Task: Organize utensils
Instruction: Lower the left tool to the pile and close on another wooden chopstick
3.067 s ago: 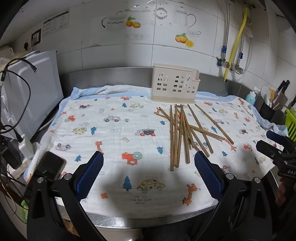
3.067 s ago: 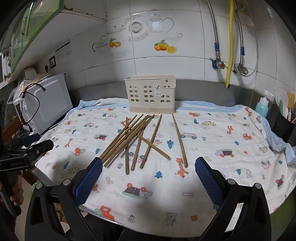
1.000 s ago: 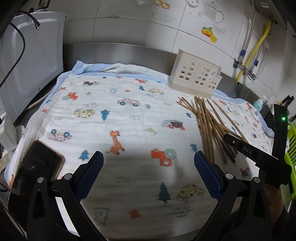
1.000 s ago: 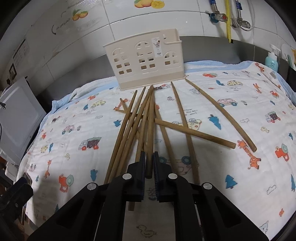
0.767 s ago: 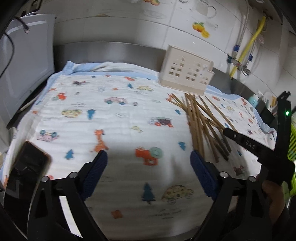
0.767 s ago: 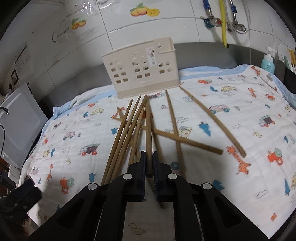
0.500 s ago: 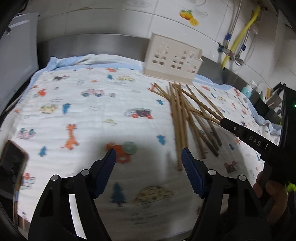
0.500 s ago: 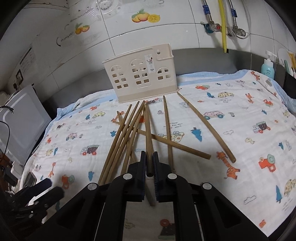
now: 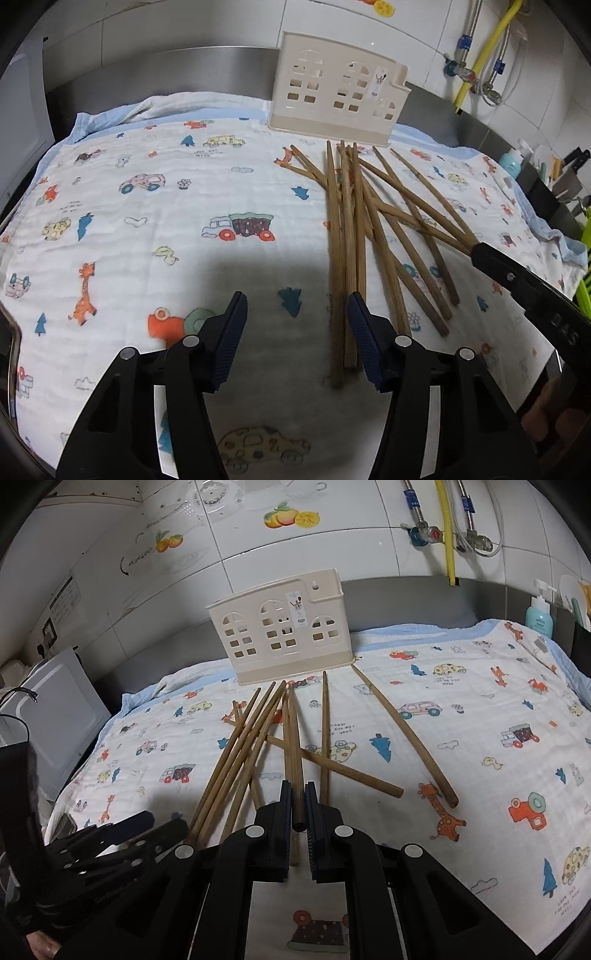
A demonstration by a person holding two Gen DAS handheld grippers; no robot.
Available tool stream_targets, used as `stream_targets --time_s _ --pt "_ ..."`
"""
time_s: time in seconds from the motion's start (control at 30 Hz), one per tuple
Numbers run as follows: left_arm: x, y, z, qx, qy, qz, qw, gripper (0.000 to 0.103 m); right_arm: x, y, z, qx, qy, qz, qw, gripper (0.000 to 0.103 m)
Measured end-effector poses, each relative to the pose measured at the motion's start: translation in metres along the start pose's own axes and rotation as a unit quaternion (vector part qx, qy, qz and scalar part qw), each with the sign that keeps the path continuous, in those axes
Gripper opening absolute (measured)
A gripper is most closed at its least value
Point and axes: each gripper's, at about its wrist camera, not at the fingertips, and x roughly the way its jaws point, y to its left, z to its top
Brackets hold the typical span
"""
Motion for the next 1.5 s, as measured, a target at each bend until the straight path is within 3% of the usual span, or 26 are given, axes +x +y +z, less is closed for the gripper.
stream_targets --time_s 0.33,0.5,0.67,0.7,0.77,1.0,1.27,1.37,1.5 --pt "0.008 -0.005 0.004 0.006 0.001 0.018 0.9998 0.052 -0.004 -0.007 0.002 -0.004 -0.006 -0.001 1.0 0.007" --pt "0.01 -0.017 0.0 0.038 -0.003 0.047 0.9982 0.05 -0.007 -0.01 0.004 -0.005 -0.009 -0.001 1.0 0.007" --pt "0.008 -0.015 -0.002 0.033 -0.015 0.074 0.9966 0.03 -0.008 -0.01 0.003 -0.012 -0.008 -0.003 1.0 0.008" --pt "0.007 -0.013 -0.002 0.026 -0.017 0.073 0.9968 0.024 -0.008 -0.011 0.004 -0.012 -0.009 -0.004 1.0 0.008" --pt "0.005 -0.011 -0.002 0.018 -0.019 0.066 0.9975 0.021 -0.01 -0.012 0.004 -0.011 -0.01 -0.003 1.0 0.008" --pt "0.006 -0.014 -0.003 0.011 -0.021 0.052 0.9984 0.021 -0.009 -0.014 0.001 -0.009 -0.008 0.0 1.0 0.008" --pt "0.009 -0.017 -0.003 0.014 -0.02 0.061 0.9979 0.021 -0.006 -0.017 0.001 -0.005 -0.003 0.007 1.0 0.008" --pt "0.009 -0.021 -0.003 0.025 -0.018 0.079 0.9964 0.013 -0.006 -0.019 0.001 -0.007 -0.002 0.008 1.0 0.008" --pt "0.005 -0.015 0.0 0.014 -0.016 0.063 0.9978 0.007 -0.01 -0.018 0.004 -0.01 -0.008 0.005 1.0 0.008"
